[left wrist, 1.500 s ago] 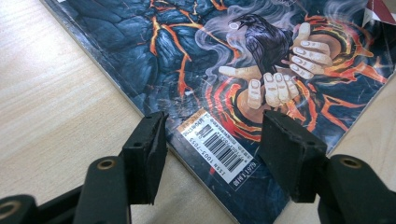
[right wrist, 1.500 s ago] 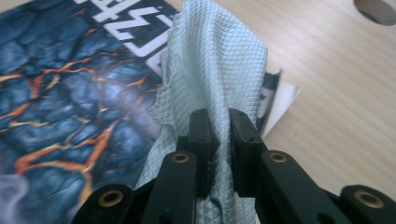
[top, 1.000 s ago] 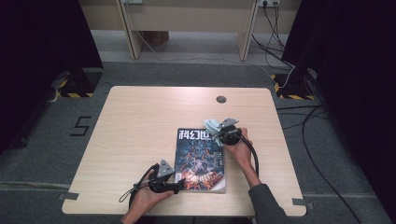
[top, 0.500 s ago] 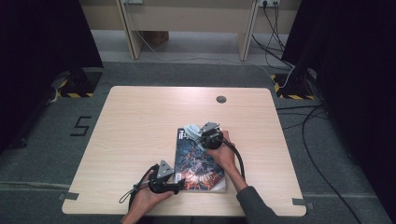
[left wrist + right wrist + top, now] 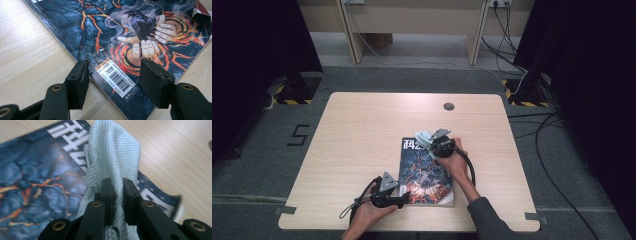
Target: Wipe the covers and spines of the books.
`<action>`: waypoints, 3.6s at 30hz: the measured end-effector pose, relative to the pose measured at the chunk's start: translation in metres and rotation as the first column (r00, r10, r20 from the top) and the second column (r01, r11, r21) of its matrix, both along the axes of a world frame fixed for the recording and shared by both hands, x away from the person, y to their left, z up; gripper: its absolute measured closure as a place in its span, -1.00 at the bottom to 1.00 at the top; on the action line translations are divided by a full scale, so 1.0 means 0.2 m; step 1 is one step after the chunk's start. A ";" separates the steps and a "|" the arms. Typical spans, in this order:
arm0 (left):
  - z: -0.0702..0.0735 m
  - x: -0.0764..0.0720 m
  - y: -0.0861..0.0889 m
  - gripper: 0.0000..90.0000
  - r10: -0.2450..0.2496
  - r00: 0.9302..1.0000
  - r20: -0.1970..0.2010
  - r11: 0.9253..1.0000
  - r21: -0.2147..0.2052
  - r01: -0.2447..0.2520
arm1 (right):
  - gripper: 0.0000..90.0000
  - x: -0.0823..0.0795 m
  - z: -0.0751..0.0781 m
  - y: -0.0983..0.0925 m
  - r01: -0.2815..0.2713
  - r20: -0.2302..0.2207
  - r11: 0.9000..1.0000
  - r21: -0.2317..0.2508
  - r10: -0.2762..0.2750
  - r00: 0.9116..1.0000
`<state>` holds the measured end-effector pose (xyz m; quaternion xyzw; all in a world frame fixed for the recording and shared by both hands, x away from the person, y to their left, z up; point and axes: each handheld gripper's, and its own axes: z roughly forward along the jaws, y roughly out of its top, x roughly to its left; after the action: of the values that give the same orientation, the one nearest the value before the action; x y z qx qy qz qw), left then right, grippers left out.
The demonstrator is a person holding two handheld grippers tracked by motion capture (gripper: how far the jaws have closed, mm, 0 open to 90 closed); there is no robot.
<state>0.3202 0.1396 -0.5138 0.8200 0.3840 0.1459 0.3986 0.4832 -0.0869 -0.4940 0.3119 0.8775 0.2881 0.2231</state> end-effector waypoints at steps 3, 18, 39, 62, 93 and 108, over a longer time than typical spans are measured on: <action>0.00 0.00 0.00 -0.11 0.001 1.000 -0.009 1.000 -0.009 -0.001 | 0.80 0.01 0.00 -0.05 0.013 0.012 1.000 -0.023 -0.013 1.000; -0.01 0.01 0.01 -0.12 0.002 1.000 -0.018 1.000 -0.022 -0.003 | 0.79 0.03 0.00 -0.09 0.068 0.063 0.993 -0.098 -0.062 0.996; -0.01 0.00 0.02 -0.14 0.009 1.000 -0.019 0.999 -0.038 -0.010 | 0.77 -0.03 0.01 0.35 -0.184 -0.043 0.982 -0.032 0.183 0.982; 0.01 -0.02 0.07 -0.38 0.007 0.998 -0.056 1.000 -0.006 -0.007 | 0.75 0.03 0.02 0.15 -0.091 -0.034 0.994 -0.053 0.089 0.995; 0.01 -0.05 0.10 -0.34 0.009 0.999 -0.048 1.000 0.017 -0.008 | 0.78 -0.19 0.02 0.28 -0.226 -0.049 0.973 -0.052 0.223 0.974; 0.01 -0.06 0.10 -0.35 0.016 0.999 -0.037 1.000 0.024 -0.015 | 0.78 -0.34 0.02 0.18 -0.270 -0.044 0.958 -0.093 0.267 0.963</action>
<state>0.3088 0.1595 -0.5121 0.8241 0.3961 0.1381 0.3805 0.4143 -0.0506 -0.4892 0.1829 0.9282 0.2672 0.1833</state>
